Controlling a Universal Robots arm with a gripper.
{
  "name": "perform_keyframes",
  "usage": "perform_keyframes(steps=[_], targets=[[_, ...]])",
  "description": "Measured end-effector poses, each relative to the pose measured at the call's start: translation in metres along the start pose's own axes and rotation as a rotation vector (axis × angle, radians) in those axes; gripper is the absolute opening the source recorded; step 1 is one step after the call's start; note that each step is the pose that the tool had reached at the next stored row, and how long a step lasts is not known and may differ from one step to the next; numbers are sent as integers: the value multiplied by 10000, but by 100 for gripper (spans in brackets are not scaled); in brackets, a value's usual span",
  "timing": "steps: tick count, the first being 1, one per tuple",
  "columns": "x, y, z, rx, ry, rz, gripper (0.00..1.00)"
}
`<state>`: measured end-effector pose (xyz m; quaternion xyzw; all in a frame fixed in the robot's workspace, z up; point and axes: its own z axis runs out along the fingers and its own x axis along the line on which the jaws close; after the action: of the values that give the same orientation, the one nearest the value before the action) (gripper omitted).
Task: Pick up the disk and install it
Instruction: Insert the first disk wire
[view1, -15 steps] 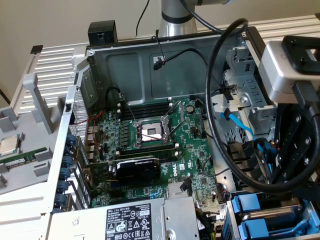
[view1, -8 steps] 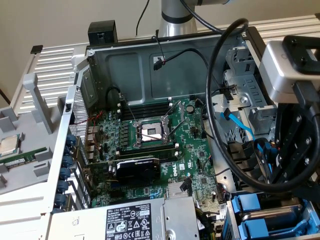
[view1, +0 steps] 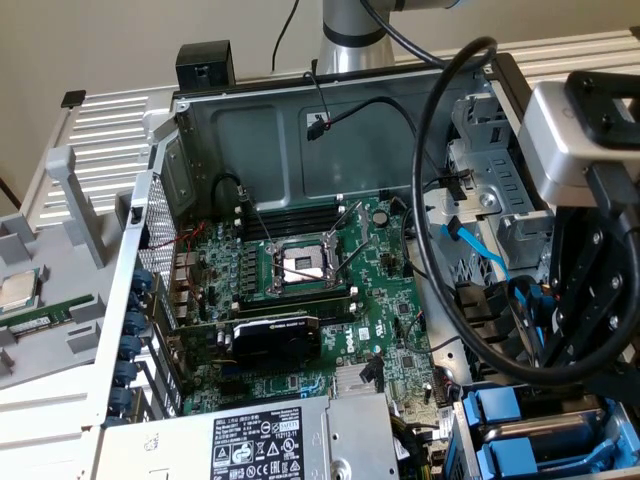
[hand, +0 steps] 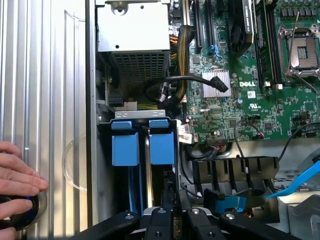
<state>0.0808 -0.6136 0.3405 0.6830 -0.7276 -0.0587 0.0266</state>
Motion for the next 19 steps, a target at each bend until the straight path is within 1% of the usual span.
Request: perform_keyframes(steps=[10,17,18,19], targets=[[0,0,5,11,-47,277,16],[0,0,6,13,-53,284,16],[1,2,6,19,-54,285,16],[2,5,6,39,-56,284,16]])
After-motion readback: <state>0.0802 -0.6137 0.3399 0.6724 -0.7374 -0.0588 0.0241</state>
